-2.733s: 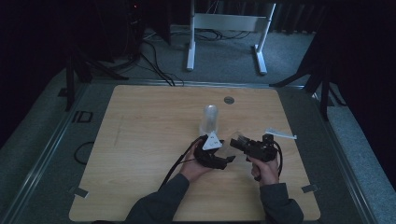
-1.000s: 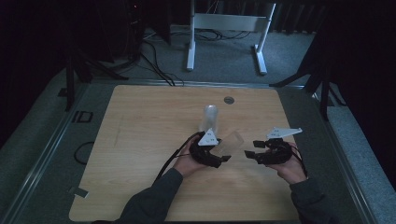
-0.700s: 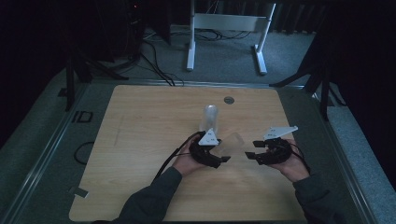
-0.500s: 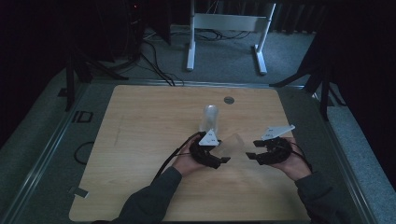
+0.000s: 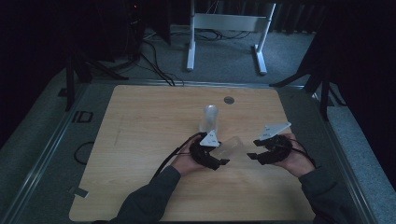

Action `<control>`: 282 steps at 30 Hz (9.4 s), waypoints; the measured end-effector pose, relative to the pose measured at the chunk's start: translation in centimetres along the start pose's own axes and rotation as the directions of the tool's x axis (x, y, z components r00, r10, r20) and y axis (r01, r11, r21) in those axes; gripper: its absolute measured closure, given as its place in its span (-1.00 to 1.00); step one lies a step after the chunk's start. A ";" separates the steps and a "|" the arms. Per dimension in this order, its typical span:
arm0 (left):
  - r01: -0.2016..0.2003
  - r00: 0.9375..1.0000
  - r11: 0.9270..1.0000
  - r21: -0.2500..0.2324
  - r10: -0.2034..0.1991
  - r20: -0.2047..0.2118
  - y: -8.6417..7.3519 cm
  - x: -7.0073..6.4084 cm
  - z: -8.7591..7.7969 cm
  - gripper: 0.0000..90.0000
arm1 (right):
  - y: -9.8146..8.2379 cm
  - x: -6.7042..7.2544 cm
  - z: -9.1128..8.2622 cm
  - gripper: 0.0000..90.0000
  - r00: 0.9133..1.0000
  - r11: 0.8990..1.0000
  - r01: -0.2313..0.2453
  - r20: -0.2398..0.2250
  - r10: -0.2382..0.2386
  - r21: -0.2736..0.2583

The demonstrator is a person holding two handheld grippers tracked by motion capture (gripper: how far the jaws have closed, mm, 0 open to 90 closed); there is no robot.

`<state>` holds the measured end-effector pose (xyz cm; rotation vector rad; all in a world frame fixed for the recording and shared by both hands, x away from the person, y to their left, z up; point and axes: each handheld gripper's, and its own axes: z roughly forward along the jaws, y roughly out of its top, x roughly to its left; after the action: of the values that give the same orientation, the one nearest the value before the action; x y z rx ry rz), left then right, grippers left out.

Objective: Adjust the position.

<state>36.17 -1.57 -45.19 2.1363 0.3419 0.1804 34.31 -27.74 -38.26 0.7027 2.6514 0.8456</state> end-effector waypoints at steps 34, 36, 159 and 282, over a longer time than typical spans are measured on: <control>-0.049 0.999 0.995 0.085 0.047 0.025 0.0 -0.2 0.4 -0.39 | 3.1 0.9 -0.1 -0.13 0.983 0.966 0.183 -0.061 -0.175 0.182; -0.053 0.998 0.995 0.090 0.051 0.026 0.0 -0.3 0.4 -0.39 | 3.2 1.0 -0.1 -0.13 0.980 0.962 0.195 -0.066 -0.186 0.193; -0.360 0.915 0.888 0.286 0.395 -0.077 1.7 -3.8 0.3 -0.42 | 4.8 3.2 4.4 -0.10 0.935 0.885 0.343 -0.201 -0.291 0.314; -0.121 0.974 0.988 0.091 0.136 -0.182 2.0 -1.0 -1.1 -0.43 | -2.3 0.0 6.1 -0.07 0.830 0.910 -0.415 0.411 0.377 0.003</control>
<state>35.27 -2.11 -42.88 2.2270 0.3243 0.4521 35.91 -26.48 -44.47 1.3309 2.2101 0.5873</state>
